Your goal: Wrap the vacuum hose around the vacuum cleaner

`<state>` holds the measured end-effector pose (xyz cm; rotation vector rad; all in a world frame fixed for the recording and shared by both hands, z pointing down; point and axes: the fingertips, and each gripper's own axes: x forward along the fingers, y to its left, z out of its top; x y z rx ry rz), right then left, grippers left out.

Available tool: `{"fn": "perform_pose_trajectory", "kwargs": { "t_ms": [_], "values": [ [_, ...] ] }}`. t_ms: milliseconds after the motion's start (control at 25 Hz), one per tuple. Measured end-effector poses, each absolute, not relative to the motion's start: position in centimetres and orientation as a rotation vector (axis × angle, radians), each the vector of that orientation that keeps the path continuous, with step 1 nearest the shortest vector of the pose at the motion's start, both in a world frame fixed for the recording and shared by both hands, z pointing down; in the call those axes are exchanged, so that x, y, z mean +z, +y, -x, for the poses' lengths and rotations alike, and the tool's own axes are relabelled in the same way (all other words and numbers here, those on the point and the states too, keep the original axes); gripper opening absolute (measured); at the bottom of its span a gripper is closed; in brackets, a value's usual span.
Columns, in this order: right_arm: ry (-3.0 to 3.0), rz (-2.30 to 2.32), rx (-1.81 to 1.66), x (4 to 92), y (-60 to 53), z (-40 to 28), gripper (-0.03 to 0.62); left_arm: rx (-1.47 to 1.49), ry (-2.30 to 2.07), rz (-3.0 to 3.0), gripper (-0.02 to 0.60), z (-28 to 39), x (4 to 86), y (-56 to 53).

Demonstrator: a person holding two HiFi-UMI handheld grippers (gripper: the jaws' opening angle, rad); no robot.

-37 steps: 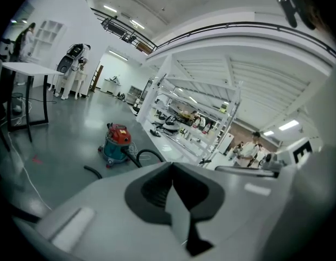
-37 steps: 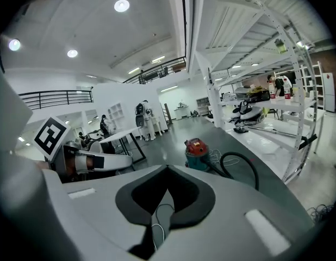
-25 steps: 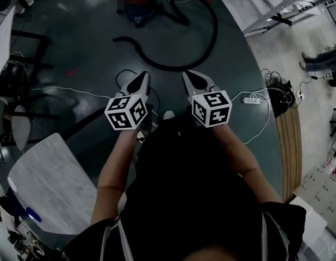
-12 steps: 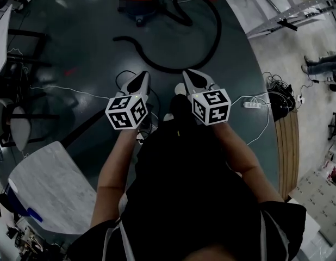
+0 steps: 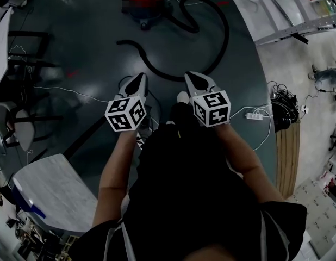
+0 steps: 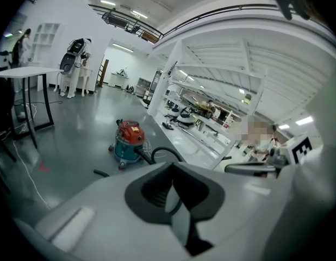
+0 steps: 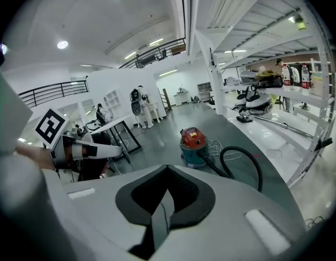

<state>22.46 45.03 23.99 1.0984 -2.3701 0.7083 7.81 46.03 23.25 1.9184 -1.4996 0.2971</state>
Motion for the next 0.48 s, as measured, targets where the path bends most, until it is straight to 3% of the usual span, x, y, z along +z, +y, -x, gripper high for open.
{"fn": "perform_pose_trajectory", "kwargs": {
  "t_ms": [480],
  "values": [
    [-2.356, -0.933, 0.710, 27.8, 39.0, -21.5, -0.002, 0.311, -1.590, -1.851, 0.009, -6.7, 25.3, 39.6]
  ]
}}
